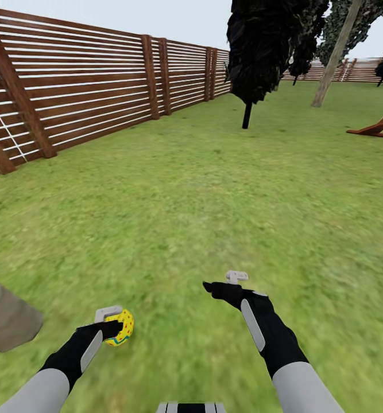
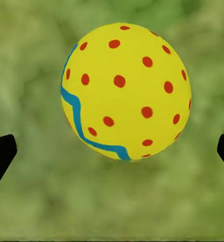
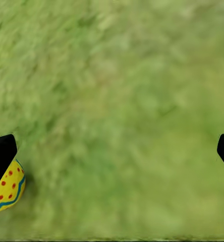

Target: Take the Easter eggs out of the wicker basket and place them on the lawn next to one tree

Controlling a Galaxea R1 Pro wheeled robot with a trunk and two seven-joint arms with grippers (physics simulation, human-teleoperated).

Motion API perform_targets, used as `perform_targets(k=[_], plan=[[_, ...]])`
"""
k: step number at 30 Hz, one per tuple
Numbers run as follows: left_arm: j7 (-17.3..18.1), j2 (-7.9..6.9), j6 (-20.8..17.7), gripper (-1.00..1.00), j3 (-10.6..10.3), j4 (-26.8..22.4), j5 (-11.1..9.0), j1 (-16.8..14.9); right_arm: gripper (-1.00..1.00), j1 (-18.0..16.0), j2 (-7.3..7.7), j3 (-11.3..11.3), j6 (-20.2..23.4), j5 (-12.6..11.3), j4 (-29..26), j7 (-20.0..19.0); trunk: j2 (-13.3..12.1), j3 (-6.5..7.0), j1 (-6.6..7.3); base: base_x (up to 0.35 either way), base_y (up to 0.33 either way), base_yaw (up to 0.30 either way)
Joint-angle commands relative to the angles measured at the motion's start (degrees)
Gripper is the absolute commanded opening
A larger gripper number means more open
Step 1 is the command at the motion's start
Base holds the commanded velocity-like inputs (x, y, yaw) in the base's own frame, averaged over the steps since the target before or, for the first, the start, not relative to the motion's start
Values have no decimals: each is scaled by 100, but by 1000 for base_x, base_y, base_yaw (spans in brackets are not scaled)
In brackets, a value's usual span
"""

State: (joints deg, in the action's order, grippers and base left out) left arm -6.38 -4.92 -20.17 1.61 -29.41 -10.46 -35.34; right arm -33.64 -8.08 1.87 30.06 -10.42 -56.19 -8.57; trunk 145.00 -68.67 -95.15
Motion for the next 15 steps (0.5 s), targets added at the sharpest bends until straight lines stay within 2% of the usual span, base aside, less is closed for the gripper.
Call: perform_targets(k=[1, 9, 15], plan=[[-30, 0, -31, 100, -3, -12, -61, 0, 100, -2, -1, -3, 29, -22, -8, -4, 0, 18, 7, -339, 0, 0], [-30, -1, -31, 100, -3, -12, -61, 0, 100, -2, 1, -1, 34, -44, -11, -18, -10, 201, 28, -317, 0, 1], [-35, 0, -31, 100, -6, -10, -61, 0, 100, -2, -1, 13, 35, -25, -7, 9, -18, 363, 43, -79, 0, 142]])
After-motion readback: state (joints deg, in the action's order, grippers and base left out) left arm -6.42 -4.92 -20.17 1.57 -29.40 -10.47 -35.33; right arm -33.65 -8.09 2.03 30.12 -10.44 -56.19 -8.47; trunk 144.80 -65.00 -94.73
